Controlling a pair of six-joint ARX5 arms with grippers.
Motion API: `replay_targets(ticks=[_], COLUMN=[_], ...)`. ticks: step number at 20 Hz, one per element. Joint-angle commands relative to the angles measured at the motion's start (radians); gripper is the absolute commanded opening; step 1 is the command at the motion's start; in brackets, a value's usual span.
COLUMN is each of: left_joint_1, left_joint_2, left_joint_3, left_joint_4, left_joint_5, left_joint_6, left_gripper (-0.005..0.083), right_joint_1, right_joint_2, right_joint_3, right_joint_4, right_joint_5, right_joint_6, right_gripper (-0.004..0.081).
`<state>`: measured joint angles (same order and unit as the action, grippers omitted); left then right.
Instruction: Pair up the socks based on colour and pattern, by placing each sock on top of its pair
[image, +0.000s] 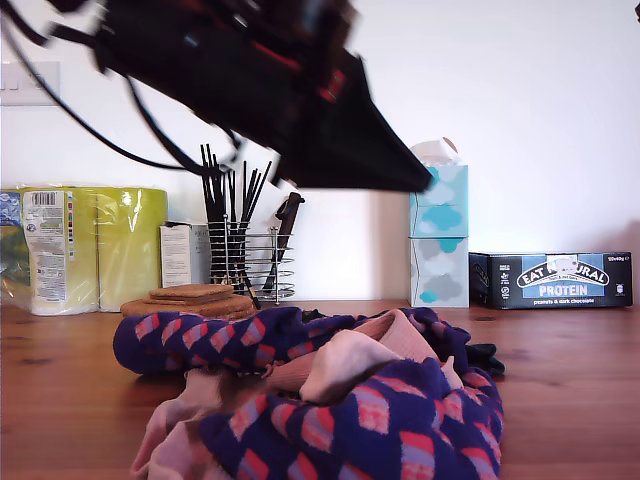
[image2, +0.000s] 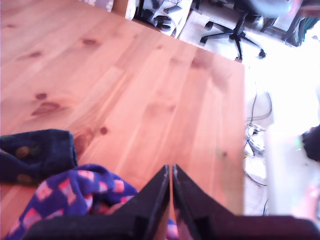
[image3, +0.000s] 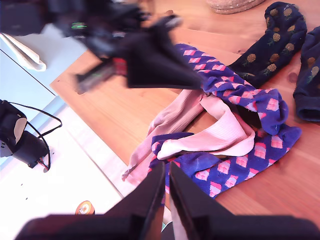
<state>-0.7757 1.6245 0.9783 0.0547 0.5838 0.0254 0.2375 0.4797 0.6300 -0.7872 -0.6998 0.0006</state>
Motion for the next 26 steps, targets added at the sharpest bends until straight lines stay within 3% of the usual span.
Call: replay_targets(ticks=[1, 9, 14, 21, 26], left_joint_1=[-0.003, -0.002, 0.025, 0.15, 0.251], left_joint_2=[0.089, 0.348, 0.367, 0.367, 0.367], left_joint_3=[0.034, 0.192, 0.203, 0.202, 0.202], left_joint_4=[-0.027, -0.2, -0.393, -0.64, -0.796], left_joint_5=[-0.018, -0.127, -0.151, -0.183, -0.303], left_joint_6=[0.009, 0.006, 0.033, 0.161, 0.247], left_gripper=[-0.0022, -0.0022, -0.0022, -0.0022, -0.0022], right_joint_1=[0.003, 0.003, 0.003, 0.003, 0.003], right_joint_2=[-0.005, -0.005, -0.005, -0.005, -0.005], right_joint_3=[0.007, 0.007, 0.007, 0.007, 0.007], right_joint_4=[0.005, 0.005, 0.01, 0.012, 0.012], right_joint_5=[-0.001, 0.005, 0.01, 0.029, 0.03], right_joint_6=[-0.002, -0.029, -0.029, -0.032, -0.035], right_gripper=[-0.0013, -0.0013, -0.0013, -0.0013, -0.0013])
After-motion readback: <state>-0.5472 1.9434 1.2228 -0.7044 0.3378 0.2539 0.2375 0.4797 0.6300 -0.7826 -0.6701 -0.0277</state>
